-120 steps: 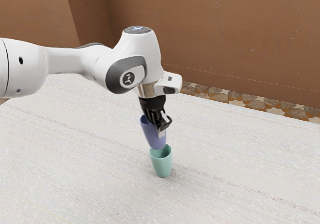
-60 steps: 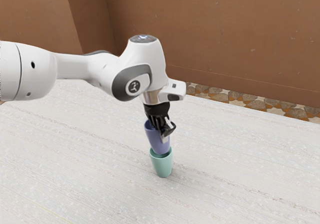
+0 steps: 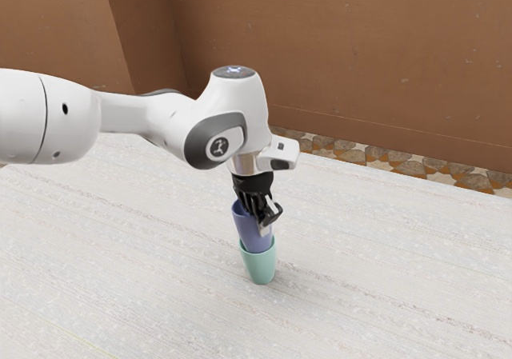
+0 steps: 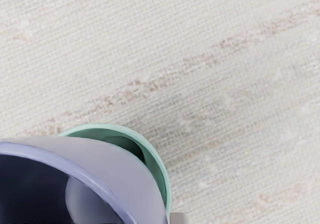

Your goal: Place the left cup onto the right cup

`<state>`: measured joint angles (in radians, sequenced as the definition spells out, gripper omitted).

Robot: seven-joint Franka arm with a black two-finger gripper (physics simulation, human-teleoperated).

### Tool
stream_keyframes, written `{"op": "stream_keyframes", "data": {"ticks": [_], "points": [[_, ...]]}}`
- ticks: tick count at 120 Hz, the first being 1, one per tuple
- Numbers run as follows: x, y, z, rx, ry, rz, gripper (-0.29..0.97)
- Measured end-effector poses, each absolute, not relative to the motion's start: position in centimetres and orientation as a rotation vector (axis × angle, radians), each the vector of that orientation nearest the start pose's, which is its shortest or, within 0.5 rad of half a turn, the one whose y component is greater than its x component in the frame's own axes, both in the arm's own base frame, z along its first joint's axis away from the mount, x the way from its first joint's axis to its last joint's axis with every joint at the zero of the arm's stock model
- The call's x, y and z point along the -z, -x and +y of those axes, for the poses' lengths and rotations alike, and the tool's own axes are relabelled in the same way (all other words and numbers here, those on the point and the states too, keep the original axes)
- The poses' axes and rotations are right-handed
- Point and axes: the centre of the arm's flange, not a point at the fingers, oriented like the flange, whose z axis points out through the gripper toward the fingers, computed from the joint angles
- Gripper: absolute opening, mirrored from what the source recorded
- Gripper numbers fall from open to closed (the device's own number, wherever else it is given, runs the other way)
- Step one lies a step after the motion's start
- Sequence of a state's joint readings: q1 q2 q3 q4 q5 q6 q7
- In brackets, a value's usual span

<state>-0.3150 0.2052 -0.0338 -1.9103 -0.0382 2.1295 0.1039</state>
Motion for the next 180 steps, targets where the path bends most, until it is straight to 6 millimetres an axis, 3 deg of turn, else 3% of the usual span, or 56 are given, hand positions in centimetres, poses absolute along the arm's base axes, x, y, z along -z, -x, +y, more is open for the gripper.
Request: {"op": "stream_keyframes", "data": {"ticks": [31,57,95,127,180], "points": [[-38.9,-56.9,-20.8,0.008,3.11,0.688,0.39],[-39.5,-56.9,-20.7,0.022,3.11,0.695,0.58],[-44.0,-55.5,-20.4,0.104,3.108,0.713,0.66],[-45.8,-55.6,-19.2,0.079,3.111,0.695,0.67],[-50.5,-58.5,-12.0,0.074,3.13,0.506,0.68]]}}
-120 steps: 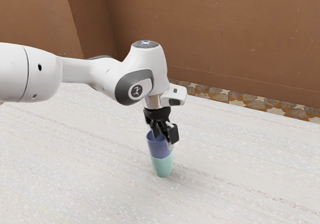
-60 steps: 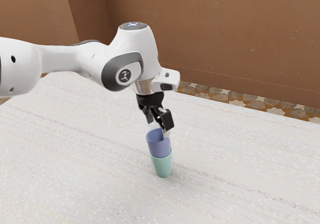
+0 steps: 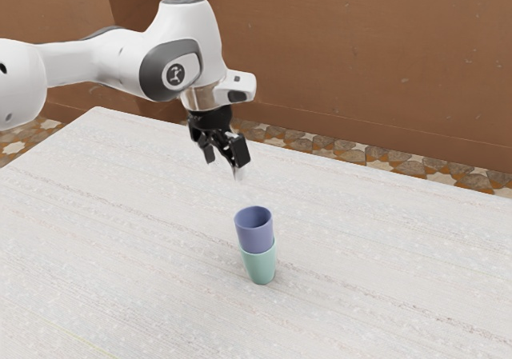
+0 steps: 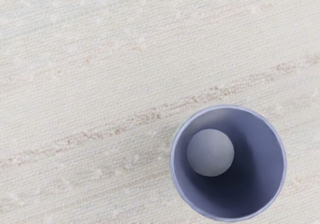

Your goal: Place the left cup onto the right cup

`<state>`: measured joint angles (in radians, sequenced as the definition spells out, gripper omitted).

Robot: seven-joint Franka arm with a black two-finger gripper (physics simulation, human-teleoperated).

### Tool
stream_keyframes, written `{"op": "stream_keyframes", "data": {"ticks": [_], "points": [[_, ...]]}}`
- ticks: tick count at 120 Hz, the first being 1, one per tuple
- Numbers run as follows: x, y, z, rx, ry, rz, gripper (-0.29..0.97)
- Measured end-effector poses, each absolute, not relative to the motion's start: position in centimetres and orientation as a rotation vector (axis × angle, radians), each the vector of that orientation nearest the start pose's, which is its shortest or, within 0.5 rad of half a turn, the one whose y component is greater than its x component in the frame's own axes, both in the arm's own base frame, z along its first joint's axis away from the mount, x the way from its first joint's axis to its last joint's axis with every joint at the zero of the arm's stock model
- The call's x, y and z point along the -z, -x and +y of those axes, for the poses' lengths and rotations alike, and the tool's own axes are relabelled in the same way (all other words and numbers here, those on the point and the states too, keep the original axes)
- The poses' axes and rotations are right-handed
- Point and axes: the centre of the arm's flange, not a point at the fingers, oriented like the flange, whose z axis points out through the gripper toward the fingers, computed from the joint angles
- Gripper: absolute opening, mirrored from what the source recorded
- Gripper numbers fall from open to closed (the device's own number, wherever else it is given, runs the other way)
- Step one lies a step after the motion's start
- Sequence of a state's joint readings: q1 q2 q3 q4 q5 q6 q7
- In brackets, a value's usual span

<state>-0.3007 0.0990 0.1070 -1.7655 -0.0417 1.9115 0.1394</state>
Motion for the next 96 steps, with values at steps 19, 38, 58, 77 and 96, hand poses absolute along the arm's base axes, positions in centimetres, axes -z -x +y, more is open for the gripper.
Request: {"op": "stream_keyframes", "data": {"ticks": [19,38,58,77,96], "points": [[-53.3,-59.4,-8.8,0.101,3.133,0.429,0.68],[-55.4,-59.6,-7.6,0.108,3.131,0.402,0.68],[-56.8,-59.3,-7.7,0.104,3.131,0.411,0.68],[-57.3,-59.1,-7.6,0.078,3.132,0.41,0.68],[-57.3,-59.0,-7.0,0.059,3.137,0.395,0.68]]}}
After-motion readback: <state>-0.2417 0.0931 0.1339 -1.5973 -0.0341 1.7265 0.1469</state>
